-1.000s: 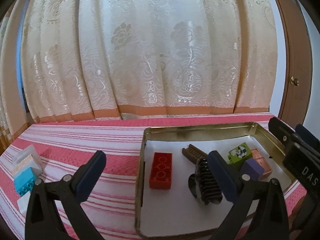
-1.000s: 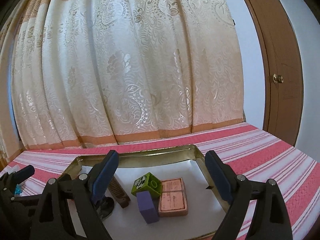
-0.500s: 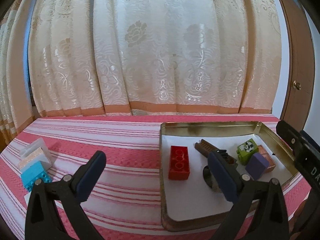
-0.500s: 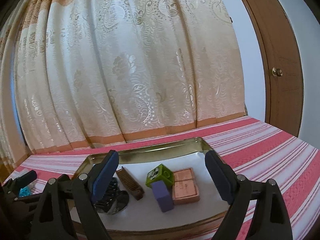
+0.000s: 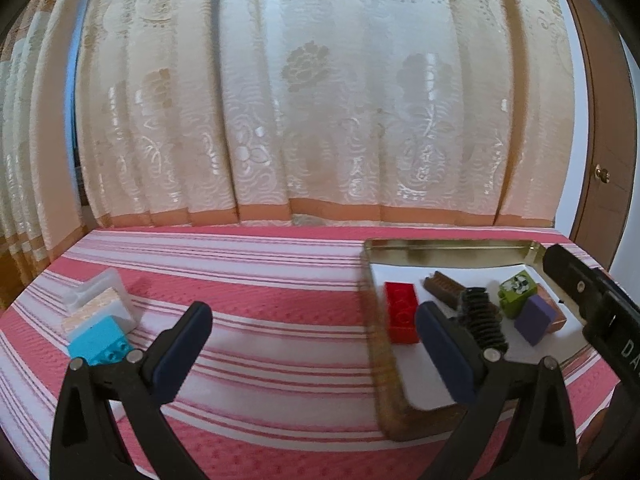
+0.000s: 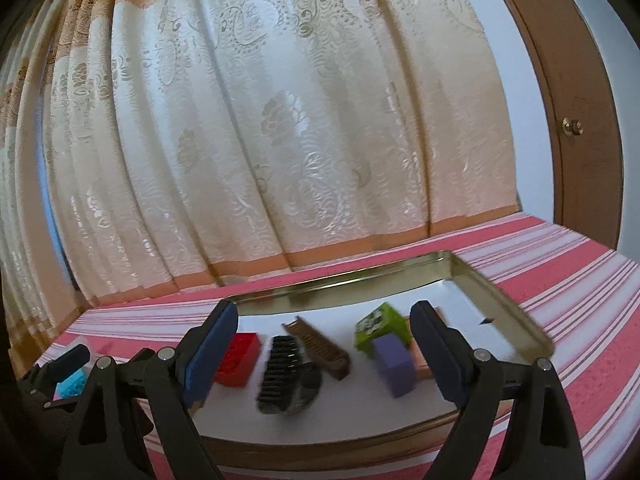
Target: Organize rigid objects
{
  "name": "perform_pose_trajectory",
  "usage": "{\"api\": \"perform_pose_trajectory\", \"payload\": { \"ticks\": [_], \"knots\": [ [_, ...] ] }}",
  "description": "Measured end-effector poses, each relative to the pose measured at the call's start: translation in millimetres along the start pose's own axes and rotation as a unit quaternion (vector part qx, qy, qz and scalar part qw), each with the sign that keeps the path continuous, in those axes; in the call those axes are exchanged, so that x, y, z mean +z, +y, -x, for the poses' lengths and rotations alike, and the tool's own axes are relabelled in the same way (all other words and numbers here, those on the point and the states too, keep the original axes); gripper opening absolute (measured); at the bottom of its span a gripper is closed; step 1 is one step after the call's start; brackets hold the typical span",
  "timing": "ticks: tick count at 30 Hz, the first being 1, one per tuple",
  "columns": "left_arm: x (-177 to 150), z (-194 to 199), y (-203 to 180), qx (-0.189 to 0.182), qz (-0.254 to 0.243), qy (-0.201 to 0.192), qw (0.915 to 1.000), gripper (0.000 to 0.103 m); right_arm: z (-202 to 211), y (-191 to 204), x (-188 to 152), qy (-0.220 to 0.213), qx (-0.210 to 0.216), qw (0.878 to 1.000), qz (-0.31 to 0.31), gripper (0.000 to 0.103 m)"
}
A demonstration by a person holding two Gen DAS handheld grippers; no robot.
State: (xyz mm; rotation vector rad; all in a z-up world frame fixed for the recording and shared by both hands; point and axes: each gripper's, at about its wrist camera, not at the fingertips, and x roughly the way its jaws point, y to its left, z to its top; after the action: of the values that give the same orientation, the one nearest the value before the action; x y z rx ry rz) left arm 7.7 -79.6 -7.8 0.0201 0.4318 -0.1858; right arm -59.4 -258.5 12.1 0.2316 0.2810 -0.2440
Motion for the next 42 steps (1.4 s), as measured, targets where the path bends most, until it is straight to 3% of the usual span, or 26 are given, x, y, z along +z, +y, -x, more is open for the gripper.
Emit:
{"api": "perform_pose_trajectory", "payload": {
  "ticks": [42],
  "knots": [
    [-8,4,155,0.097,0.038,0.027,0.9941,0.103,-25,166,-41,0.081,0.137,0.986,0.045,0.090]
  ]
}}
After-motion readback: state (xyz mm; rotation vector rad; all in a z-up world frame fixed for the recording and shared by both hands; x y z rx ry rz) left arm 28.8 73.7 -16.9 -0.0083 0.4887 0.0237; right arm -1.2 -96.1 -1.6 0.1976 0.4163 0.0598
